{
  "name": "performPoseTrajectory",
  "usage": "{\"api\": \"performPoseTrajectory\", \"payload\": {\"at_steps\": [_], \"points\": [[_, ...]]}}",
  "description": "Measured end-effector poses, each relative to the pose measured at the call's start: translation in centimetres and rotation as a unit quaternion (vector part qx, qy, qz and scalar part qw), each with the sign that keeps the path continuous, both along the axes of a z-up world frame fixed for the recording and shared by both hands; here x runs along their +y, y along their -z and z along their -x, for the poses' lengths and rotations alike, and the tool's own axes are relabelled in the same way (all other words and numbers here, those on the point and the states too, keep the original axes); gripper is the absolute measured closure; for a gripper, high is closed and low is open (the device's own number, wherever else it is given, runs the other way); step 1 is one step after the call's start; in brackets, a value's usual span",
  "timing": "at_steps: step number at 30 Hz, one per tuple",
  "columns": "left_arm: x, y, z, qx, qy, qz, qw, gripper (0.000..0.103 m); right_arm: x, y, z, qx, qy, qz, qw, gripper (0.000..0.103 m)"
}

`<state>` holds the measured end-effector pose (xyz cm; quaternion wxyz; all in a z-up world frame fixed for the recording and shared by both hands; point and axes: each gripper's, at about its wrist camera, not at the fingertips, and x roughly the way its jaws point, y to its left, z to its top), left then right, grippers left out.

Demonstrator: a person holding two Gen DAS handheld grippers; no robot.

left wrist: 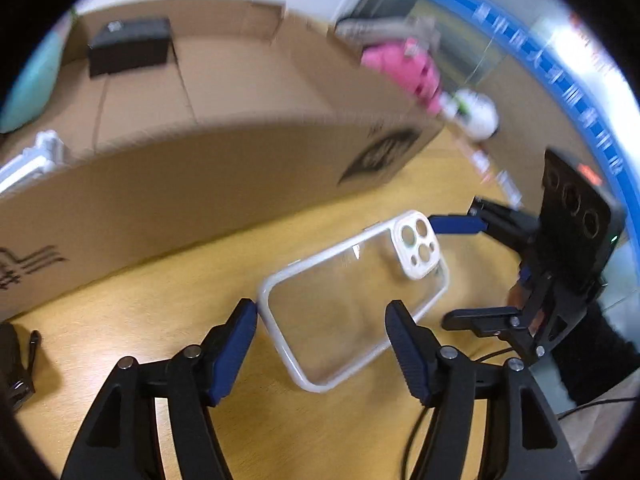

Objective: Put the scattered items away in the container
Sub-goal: 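Close the left gripper on the phone case rim and lift it, then carry the phone case into the box and release it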

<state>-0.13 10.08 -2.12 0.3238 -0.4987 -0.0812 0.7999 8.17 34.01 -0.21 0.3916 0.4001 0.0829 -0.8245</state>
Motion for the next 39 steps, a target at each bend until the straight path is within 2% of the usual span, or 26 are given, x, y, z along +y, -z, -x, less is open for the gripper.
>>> {"api": "performPoseTrajectory", "payload": {"at_steps": [4, 7, 10, 13, 16, 18, 21, 22, 23, 24, 25, 26, 28, 29, 30, 33, 34, 37, 39], "points": [[-2.2, -3.0, -2.3, 0.074, 0.003, -0.036, 0.9966, 0.038, 0.5, -2.8, -2.1, 0.051, -0.012, 0.042, 0.998, 0.012], [-2.7, -3.6, -3.7, 0.084, 0.033, -0.066, 0.9938, 0.038, 0.1, -2.7, -2.9, 0.045, -0.044, 0.036, 0.997, 0.013], [-2.2, -3.0, -4.8, 0.083, 0.055, -0.038, 0.9943, 0.038, -1.3, -2.4, -4.5, 0.04, -0.089, 0.025, 0.995, 0.013], [-2.3, -1.9, -5.1, 0.062, 0.056, -0.022, 0.9962, 0.038, -2.6, -1.4, -5.0, 0.035, -0.105, -0.015, 0.994, 0.014], [-3.1, -0.6, -3.6, 0.022, 0.018, -0.033, 0.999, 0.038, -2.5, -0.4, -2.9, 0.009, -0.062, -0.036, 0.997, 0.014], [-3.1, 0.1, -2.3, -0.002, -0.015, -0.04, 0.9991, 0.038, -1.6, -0.2, -0.5, -0.018, 0.001, -0.032, 0.999, 0.014], [-2.1, 1.0, -0.2, -0.021, -0.05, -0.027, 0.9982, 0.038, -0.9, -0.7, 2.1, -0.034, 0.081, -0.018, 0.996, 0.014], [-1.6, 1.3, 0.0, -0.031, -0.058, -0.013, 0.9978, 0.043, -0.8, -0.6, 2.9, -0.037, 0.104, -0.022, 0.994, 0.014], [-1.2, 1.9, 0.2, -0.044, -0.061, 0.003, 0.9971, 0.058, -1.0, -0.5, 3.6, -0.037, 0.12, -0.032, 0.992, 0.014], [-1.0, 2.5, 0.4, -0.053, -0.067, 0.018, 0.9962, 0.067, -1.2, -0.2, 4.2, -0.036, 0.133, -0.047, 0.989, 0.019], [-0.9, 2.6, 0.3, -0.044, -0.078, 0.026, 0.9956, 0.08, -1.5, 0.2, 4.6, -0.041, 0.144, -0.057, 0.987, 0.032], [-0.9, 2.8, 0.4, -0.048, -0.087, 0.035, 0.9944, 0.091, -1.5, 0.6, 4.8, -0.048, 0.149, -0.06, 0.986, 0.041], [-1.2, 3.0, 0.3, -0.047, -0.103, 0.038, 0.9929, 0.094, -1.7, 1.6, 5.3, -0.055, 0.172, -0.079, 0.98, 0.064], [-1.2, 3.1, 0.2, -0.044, -0.105, 0.037, 0.9928, 0.094, -1.6, 1.6, 5.1, -0.045, 0.176, -0.081, 0.98, 0.068], [-1.2, 3.0, 0.1, -0.041, -0.106, 0.04, 0.9927, 0.095, -1.4, 1.8, 5.1, -0.042, 0.181, -0.087, 0.979, 0.077], [-1.3, 2.7, -0.2, -0.035, -0.114, 0.047, 0.9918, 0.096, -1.3, 1.9, 4.4, -0.04, 0.195, -0.077, 0.977, 0.084], [-1.3, 2.6, -0.3, -0.029, -0.116, 0.052, 0.9915, 0.097, -1.3, 1.9, 4.1, -0.034, 0.2, -0.079, 0.976, 0.09], [-2.4, 1.1, -1.1, -0.009, -0.119, 0.045, 0.9918, 0.097, -1.5, 0.6, 2.6, -0.003, 0.208, -0.073, 0.975, 0.09], [-3.2, -0.7, -1.8, 0.01, -0.13, 0.037, 0.9908, 0.097, -1.7, -1.5, 1.4, 0.024, 0.21, -0.056, 0.976, 0.09]]}}
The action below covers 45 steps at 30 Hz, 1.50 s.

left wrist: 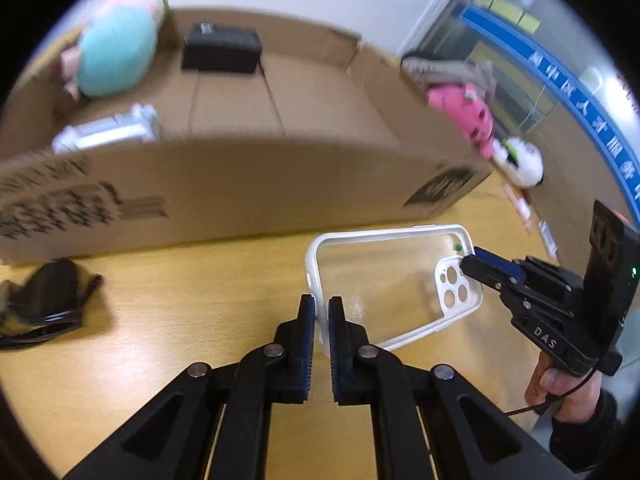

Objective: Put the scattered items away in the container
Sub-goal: 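Carry the phone case into the box and release it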

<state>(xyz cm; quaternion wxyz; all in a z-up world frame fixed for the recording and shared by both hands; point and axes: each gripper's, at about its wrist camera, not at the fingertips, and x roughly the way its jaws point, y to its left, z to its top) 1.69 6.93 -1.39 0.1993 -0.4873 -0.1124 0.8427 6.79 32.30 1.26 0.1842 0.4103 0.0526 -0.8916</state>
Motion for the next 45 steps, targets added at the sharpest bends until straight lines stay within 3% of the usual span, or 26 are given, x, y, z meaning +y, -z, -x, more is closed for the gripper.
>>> {"api": "performPoseTrajectory", "payload": {"at_steps": [4, 8, 11, 15, 20, 27, 34, 38, 39, 40, 42, 44, 45], "points": [[-1.4, -5.4, -1.0, 0.07, -0.008, 0.004, 0.9975, 0.097, -1.0, -4.8, -1.3, 0.067, -0.002, 0.017, 0.998, 0.09], [-3.5, -9.8, 1.6, 0.116, -0.017, 0.01, 0.9931, 0.097, -2.4, -8.9, 0.4, 0.114, -0.011, 0.036, 0.993, 0.09], [-5.2, -12.1, 4.4, 0.138, -0.033, 0.016, 0.9898, 0.098, -3.8, -11.1, 3.4, 0.126, -0.021, 0.048, 0.991, 0.09], [-7.0, -13.3, 9.5, 0.125, -0.051, 0.028, 0.9905, 0.098, -6.1, -12.4, 9.2, 0.104, -0.039, 0.076, 0.991, 0.09], [-9.3, -11.6, 16.4, 0.064, -0.068, 0.042, 0.9948, 0.098, -8.9, -10.7, 17.7, 0.022, -0.05, 0.086, 0.995, 0.09], [-9.1, -4.3, 22.9, -0.053, -0.065, 0.096, 0.9919, 0.098, -12.9, -5.2, 26.8, -0.079, -0.052, 0.009, 0.995, 0.09], [-8.3, 0.7, 24.3, -0.111, -0.059, 0.13, 0.9835, 0.098, -13.4, 2.2, 30.4, -0.191, -0.049, -0.035, 0.98, 0.09], [-9.4, 1.6, 23.8, -0.126, -0.065, 0.121, 0.9825, 0.098, -14.3, 2.9, 30.1, -0.195, -0.062, -0.039, 0.978, 0.087], [-9.6, 1.2, 23.5, -0.12, -0.067, 0.117, 0.9836, 0.098, -14.5, 2.5, 29.8, -0.187, -0.063, -0.043, 0.979, 0.074], [-9.9, 0.6, 23.1, -0.108, -0.069, 0.107, 0.9859, 0.098, -14.5, 2.1, 29.6, -0.174, -0.058, -0.055, 0.982, 0.047], [-10.5, -1.8, 21.7, -0.072, -0.078, 0.084, 0.9909, 0.095, -14.5, 0.1, 28.3, -0.125, -0.047, -0.076, 0.988, 0.018], [-10.8, -5.2, 19.3, -0.012, -0.084, 0.077, 0.9934, 0.072, -14.4, -2.6, 25.9, -0.075, -0.054, -0.069, 0.993, 0.015], [-10.9, -7.0, 17.5, 0.027, -0.087, 0.076, 0.9929, 0.063, -14.3, -4.5, 23.5, -0.042, -0.063, -0.057, 0.995, 0.008]]}}
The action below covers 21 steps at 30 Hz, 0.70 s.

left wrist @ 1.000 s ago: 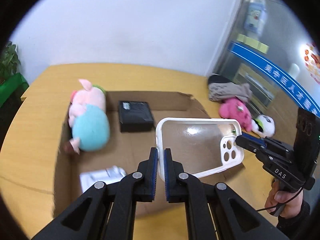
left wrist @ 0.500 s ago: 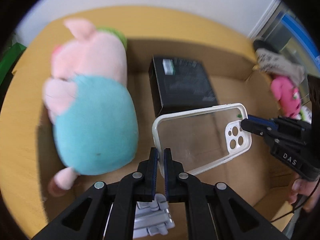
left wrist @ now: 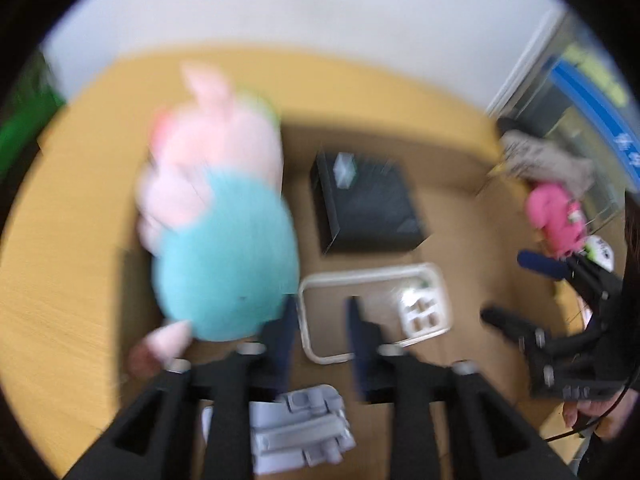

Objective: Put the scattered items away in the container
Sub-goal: 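Carry the phone case into the box and release it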

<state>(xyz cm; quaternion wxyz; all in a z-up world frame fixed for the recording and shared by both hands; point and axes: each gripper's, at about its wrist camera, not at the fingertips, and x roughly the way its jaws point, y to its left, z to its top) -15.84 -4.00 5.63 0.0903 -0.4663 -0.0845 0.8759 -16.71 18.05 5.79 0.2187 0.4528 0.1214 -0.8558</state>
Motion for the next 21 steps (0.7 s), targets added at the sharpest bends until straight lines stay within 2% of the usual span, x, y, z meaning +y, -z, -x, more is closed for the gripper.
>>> {"api": "performPoseTrajectory", "payload": {"at_steps": [1, 2, 3, 4, 8, 13, 21], "points": [[0.0, -1.8, -2.1, 0.042, 0.0, 0.001, 0.9991, 0.045, 0.2, -1.1, -1.8, 0.022, -0.005, 0.009, 1.0, 0.0], [-0.1, -3.7, -4.6, 0.088, -0.001, 0.005, 0.9961, 0.027, 0.3, -2.4, -4.0, 0.053, -0.008, 0.014, 0.998, 0.0], [0.1, -5.1, -7.1, 0.127, -0.003, 0.012, 0.9919, 0.023, 0.0, -3.3, -5.7, 0.078, -0.009, 0.014, 0.997, 0.0], [0.3, -6.2, -9.7, 0.161, -0.004, 0.021, 0.9867, 0.023, 0.2, -4.1, -8.4, 0.107, -0.009, 0.014, 0.994, 0.0], [1.4, -7.5, -15.5, 0.221, -0.012, 0.053, 0.9738, 0.023, 0.4, -4.4, -13.4, 0.134, 0.027, 0.027, 0.99, 0.0], [2.2, -6.0, -18.2, 0.219, -0.013, 0.043, 0.9747, 0.023, 1.9, -4.1, -18.0, 0.145, 0.06, 0.038, 0.987, 0.0], [2.8, -4.0, -21.1, 0.201, -0.007, 0.027, 0.9792, 0.023, 2.5, -4.0, -22.4, 0.158, 0.061, 0.029, 0.985, 0.0]]}}
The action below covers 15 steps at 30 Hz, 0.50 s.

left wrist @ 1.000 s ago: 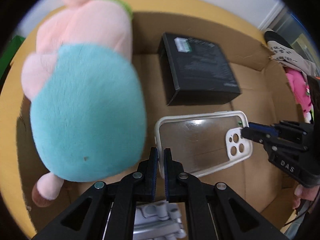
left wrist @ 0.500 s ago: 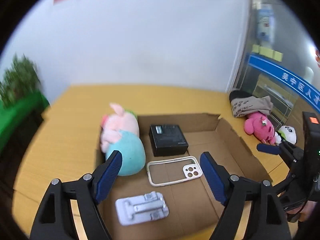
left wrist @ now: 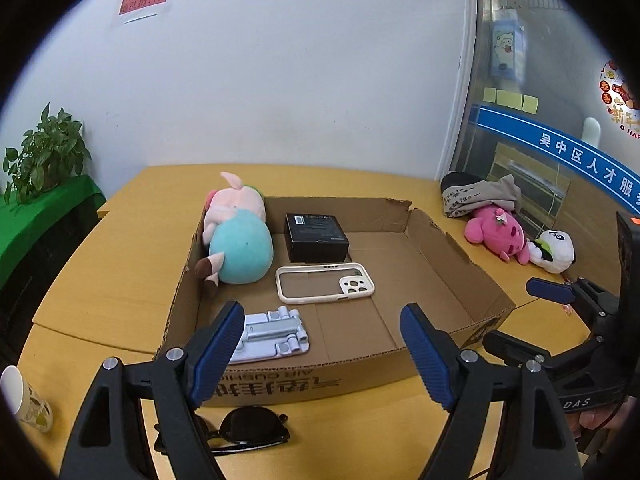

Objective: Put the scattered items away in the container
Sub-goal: 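Carry the phone case into the box and release it, then move the right tool to the black sunglasses and close on them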

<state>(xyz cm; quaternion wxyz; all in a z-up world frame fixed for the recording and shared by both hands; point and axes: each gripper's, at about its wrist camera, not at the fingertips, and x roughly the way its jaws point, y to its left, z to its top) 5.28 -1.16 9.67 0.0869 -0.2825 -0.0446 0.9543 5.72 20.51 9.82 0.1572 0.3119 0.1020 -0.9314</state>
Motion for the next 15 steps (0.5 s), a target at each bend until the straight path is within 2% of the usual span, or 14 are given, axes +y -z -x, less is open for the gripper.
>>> {"api": "performPoseTrajectory", "payload": {"at_steps": [5, 8, 12, 15], "points": [[-0.8, 0.8, -1.0, -0.001, -0.007, 0.008, 0.9999, 0.023, -1.0, 0.1, -1.6, 0.006, -0.038, -0.013, 0.999, 0.0], [-2.6, 2.4, -1.1, -0.024, -0.017, 0.006, 0.9996, 0.023, -2.0, 1.0, -1.9, -0.012, -0.07, -0.012, 0.997, 0.0], [-6.2, 6.0, -0.6, -0.094, -0.033, -0.009, 0.995, 0.023, -3.3, 2.6, -2.8, -0.03, -0.109, -0.013, 0.993, 0.0], [-9.4, 9.3, 0.2, -0.149, -0.049, -0.036, 0.987, 0.023, -4.0, 3.8, -3.3, -0.043, -0.129, -0.018, 0.991, 0.0]]}}
